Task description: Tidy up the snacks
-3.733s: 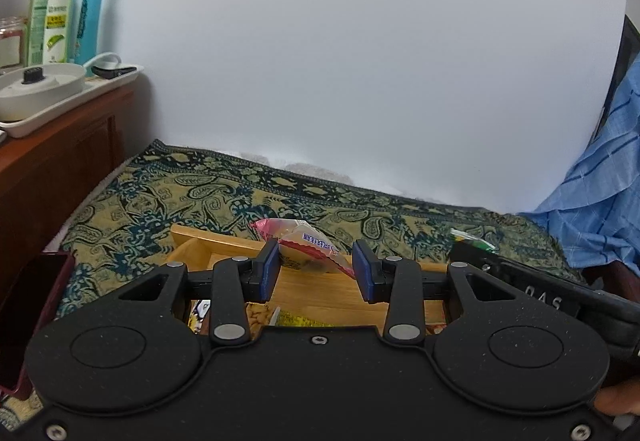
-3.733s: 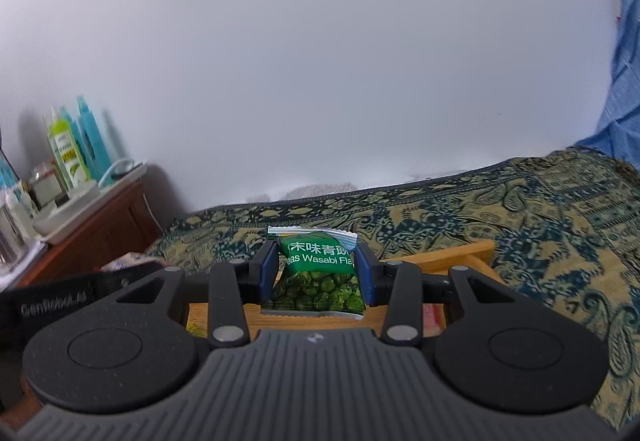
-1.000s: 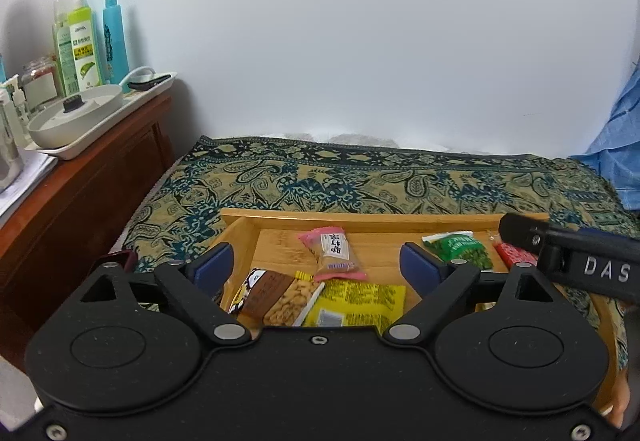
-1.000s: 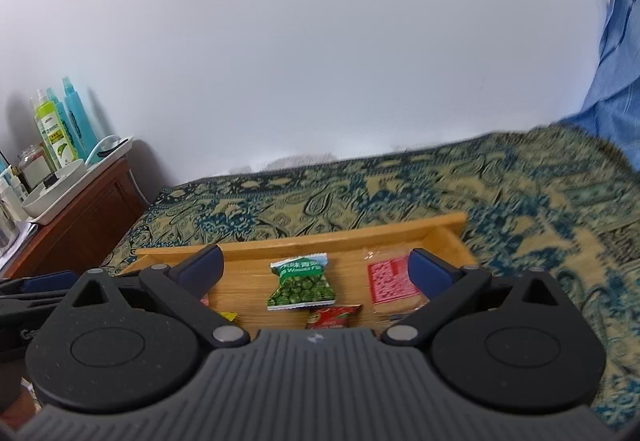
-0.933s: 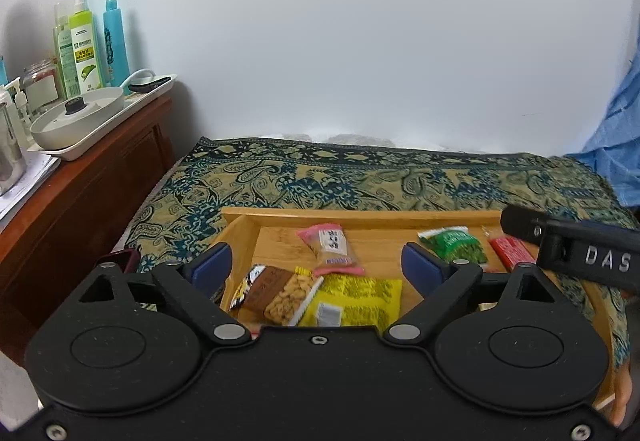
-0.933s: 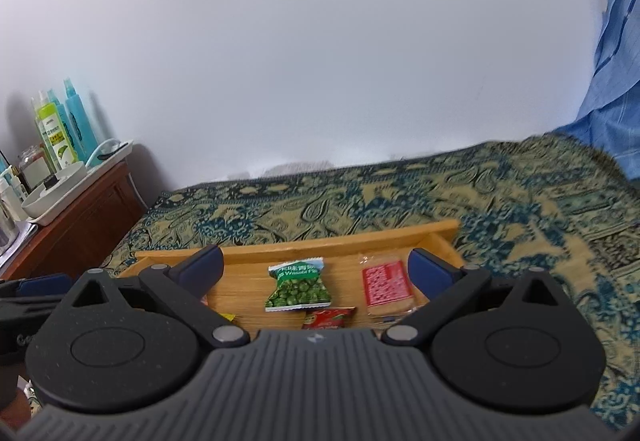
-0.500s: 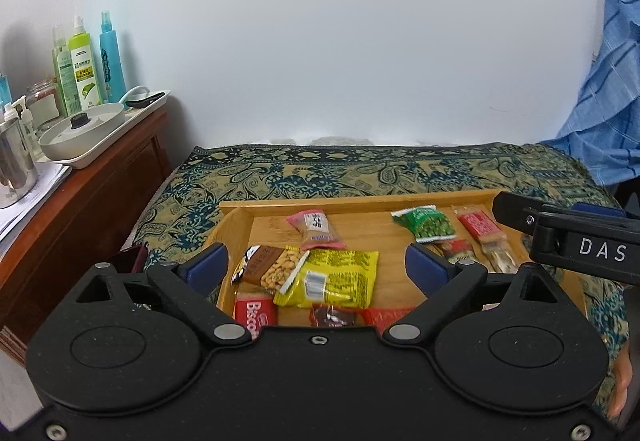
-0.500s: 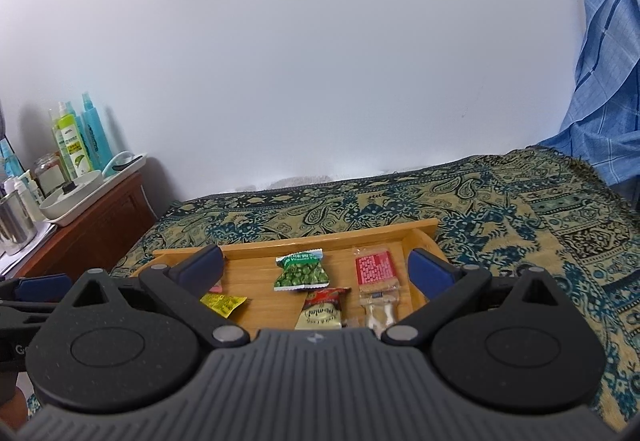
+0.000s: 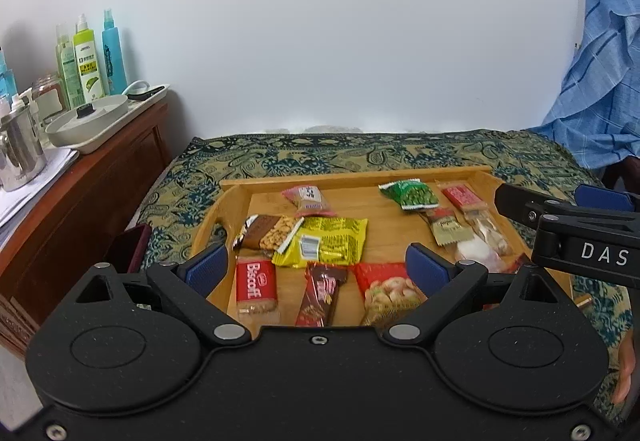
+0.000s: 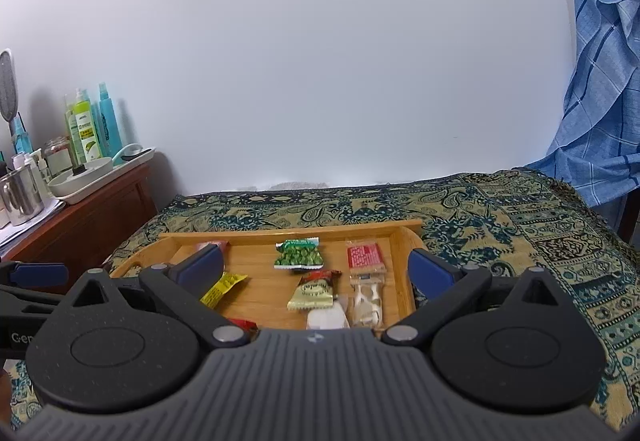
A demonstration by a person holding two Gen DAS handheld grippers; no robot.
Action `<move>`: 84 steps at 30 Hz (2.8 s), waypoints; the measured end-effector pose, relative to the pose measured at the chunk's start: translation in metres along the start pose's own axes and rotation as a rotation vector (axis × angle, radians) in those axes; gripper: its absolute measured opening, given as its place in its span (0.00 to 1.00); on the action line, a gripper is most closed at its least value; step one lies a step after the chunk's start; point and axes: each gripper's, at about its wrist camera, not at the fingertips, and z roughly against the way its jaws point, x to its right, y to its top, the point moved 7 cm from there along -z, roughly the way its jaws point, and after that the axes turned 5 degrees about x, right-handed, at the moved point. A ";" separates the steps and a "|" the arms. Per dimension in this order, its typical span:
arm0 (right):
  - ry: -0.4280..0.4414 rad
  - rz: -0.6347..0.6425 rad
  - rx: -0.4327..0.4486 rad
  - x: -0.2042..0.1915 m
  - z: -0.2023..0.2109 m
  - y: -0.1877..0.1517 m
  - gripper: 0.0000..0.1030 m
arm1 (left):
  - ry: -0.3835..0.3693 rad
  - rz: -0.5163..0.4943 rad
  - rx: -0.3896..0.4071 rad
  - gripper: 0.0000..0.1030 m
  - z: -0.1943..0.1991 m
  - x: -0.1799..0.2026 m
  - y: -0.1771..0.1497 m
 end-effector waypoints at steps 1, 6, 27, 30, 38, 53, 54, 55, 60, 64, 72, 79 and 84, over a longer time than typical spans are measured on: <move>-0.001 0.003 0.002 -0.001 0.002 -0.001 1.00 | -0.002 0.003 -0.002 0.93 0.001 0.000 -0.002; -0.012 0.032 0.020 -0.003 0.013 -0.006 1.00 | -0.008 0.023 -0.017 0.93 0.009 -0.001 -0.013; -0.037 0.073 0.013 -0.006 0.047 -0.038 1.00 | -0.006 0.031 -0.050 0.93 0.030 -0.002 -0.054; -0.050 0.069 0.008 -0.005 0.049 -0.043 1.00 | -0.011 0.027 -0.053 0.93 0.031 0.000 -0.059; -0.091 0.076 -0.008 -0.004 0.055 -0.057 1.00 | -0.024 0.040 -0.084 0.93 0.029 0.003 -0.076; -0.194 0.045 -0.132 0.010 0.055 -0.114 1.00 | -0.021 0.057 -0.122 0.93 0.014 -0.003 -0.112; -0.197 0.045 -0.140 0.010 0.055 -0.117 1.00 | -0.019 0.061 -0.125 0.93 0.013 -0.004 -0.114; -0.197 0.044 -0.148 0.009 0.054 -0.121 1.00 | -0.018 0.067 -0.130 0.93 0.012 -0.004 -0.116; -0.214 0.104 -0.152 0.003 0.049 -0.129 1.00 | -0.008 0.068 -0.134 0.98 0.009 -0.007 -0.121; -0.214 0.099 -0.145 0.003 0.045 -0.131 1.00 | -0.011 0.068 -0.134 1.00 0.007 -0.007 -0.123; -0.198 0.104 -0.146 0.002 0.040 -0.133 1.00 | -0.006 0.063 -0.116 1.00 0.008 -0.006 -0.123; -0.197 0.111 -0.138 0.001 0.040 -0.134 1.00 | -0.003 0.073 -0.116 1.00 0.008 -0.006 -0.123; -0.199 0.118 -0.135 0.001 0.040 -0.134 1.00 | -0.003 0.076 -0.116 1.00 0.008 -0.006 -0.123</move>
